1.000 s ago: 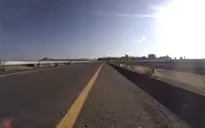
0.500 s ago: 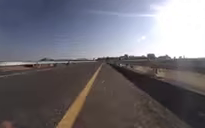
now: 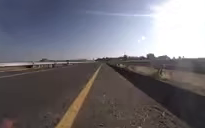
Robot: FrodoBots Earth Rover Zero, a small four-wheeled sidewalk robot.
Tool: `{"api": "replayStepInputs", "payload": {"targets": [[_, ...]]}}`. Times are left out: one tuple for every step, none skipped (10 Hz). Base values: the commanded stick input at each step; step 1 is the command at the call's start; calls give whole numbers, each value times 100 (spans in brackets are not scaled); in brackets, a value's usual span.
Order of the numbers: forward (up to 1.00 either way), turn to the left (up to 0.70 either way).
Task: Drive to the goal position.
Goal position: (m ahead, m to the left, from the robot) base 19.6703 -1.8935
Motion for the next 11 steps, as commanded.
{"api": "replayStepInputs", "payload": {"targets": [[70, 0], [70, 0], [70, 0], [70, 0], [70, 0], [70, 0], [70, 0], [70, 0], [70, 0], [70, 0], [70, 0]]}}
